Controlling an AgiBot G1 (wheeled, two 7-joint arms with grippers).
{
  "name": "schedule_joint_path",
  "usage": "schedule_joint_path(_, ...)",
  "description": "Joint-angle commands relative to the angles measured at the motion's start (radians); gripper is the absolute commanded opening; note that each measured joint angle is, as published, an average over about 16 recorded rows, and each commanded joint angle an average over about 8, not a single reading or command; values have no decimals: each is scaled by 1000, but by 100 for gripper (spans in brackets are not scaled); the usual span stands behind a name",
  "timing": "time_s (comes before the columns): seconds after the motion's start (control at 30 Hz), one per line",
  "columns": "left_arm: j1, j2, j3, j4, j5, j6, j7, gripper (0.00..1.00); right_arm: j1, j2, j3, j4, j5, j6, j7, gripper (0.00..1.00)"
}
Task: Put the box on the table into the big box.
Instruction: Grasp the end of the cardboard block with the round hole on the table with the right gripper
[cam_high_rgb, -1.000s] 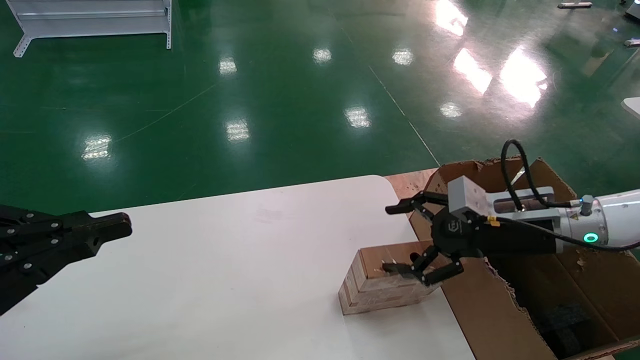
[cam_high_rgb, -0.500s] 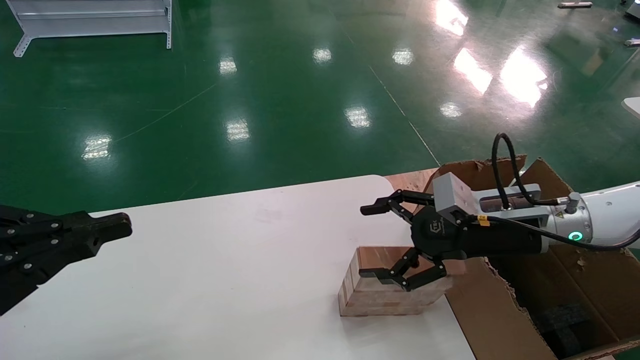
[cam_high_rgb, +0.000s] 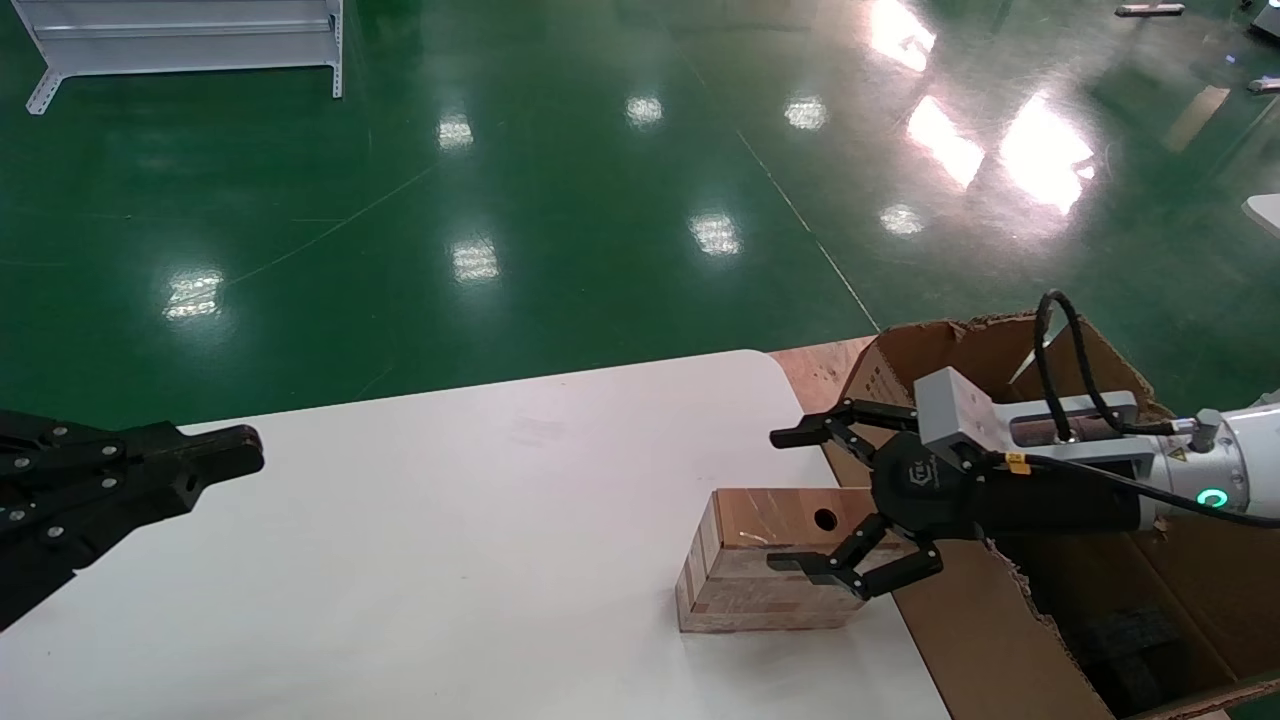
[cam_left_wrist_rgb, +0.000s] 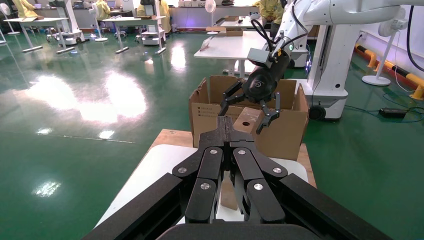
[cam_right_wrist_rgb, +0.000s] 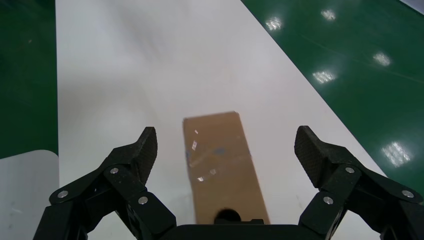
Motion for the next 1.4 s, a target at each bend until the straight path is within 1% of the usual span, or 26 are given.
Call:
schedule_joint_path(0.03, 0, 0, 0, 0, 0, 0, 0, 0, 2, 6, -12, -8, 6, 1, -7, 100)
schedule_joint_path(0.37, 0, 0, 0, 0, 0, 0, 0, 0, 23, -8, -68, -59, 11, 3, -37, 100)
schedule_joint_path(0.57, 0, 0, 0, 0, 0, 0, 0, 0, 31, -3, -99, -81, 13, 2, -53, 100)
schedule_joint_path(0.87, 0, 0, 0, 0, 0, 0, 0, 0, 38, 16, -141, -89, 27, 3, -68, 100)
schedule_joint_path(1.4, 0, 0, 0, 0, 0, 0, 0, 0, 57, 11, -204, -86, 56, 2, -80, 100)
